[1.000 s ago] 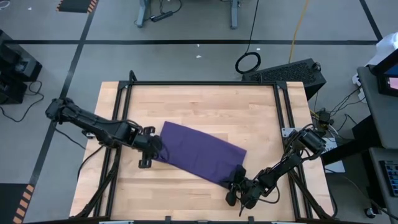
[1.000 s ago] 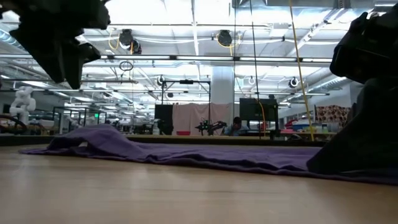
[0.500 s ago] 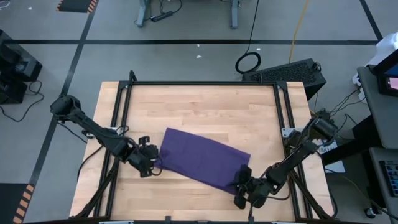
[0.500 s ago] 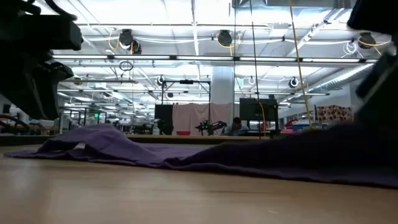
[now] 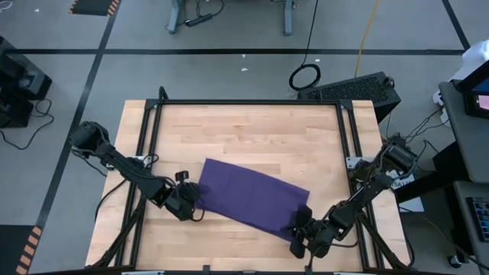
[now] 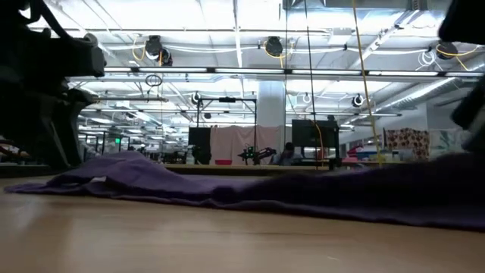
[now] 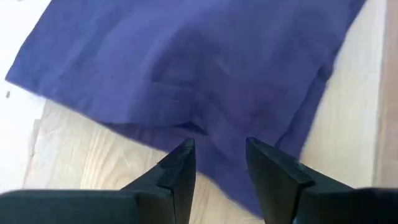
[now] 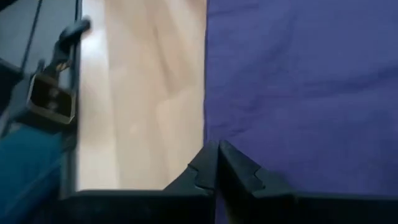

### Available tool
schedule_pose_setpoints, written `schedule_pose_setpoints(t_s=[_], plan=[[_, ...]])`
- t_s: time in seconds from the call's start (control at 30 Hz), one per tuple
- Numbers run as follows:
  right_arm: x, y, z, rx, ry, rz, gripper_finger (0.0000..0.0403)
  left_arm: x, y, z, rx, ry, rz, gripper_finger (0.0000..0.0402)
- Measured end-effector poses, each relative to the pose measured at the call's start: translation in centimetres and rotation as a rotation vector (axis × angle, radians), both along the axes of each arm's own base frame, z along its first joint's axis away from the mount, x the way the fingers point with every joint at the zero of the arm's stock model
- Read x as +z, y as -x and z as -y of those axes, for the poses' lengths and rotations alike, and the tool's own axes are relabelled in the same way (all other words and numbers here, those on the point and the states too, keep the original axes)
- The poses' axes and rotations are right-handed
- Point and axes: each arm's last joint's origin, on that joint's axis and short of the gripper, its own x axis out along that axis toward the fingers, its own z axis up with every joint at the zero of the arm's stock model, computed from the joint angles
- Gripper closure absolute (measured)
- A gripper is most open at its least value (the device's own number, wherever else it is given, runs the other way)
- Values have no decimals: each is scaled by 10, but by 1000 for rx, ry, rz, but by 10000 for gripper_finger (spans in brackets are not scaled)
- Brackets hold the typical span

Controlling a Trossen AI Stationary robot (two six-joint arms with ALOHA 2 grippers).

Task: Roll towel into tight, uniform cylinder
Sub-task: Fold the purple towel on the table

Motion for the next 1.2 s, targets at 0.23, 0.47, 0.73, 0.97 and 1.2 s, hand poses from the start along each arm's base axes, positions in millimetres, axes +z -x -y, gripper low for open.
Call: schedule_pose_setpoints(t_s=[0.23,0.47,0.73,0.97,1.2], plan=[[4,4,-5,3,-74,-5,367,0,-1,0,1,4,6,256],[4,8,-10,108,-226,-140,261,2,-4,4,-2,37,52,256],[5,1,-5,-92,178,206,215,3,0,13,-42,20,83,256],[-33,-27,2,-99,314,223,292,5,3,27,-118,47,131,256],[-50,-37,9,-149,402,246,395,-13,-3,32,-168,-17,90,256]])
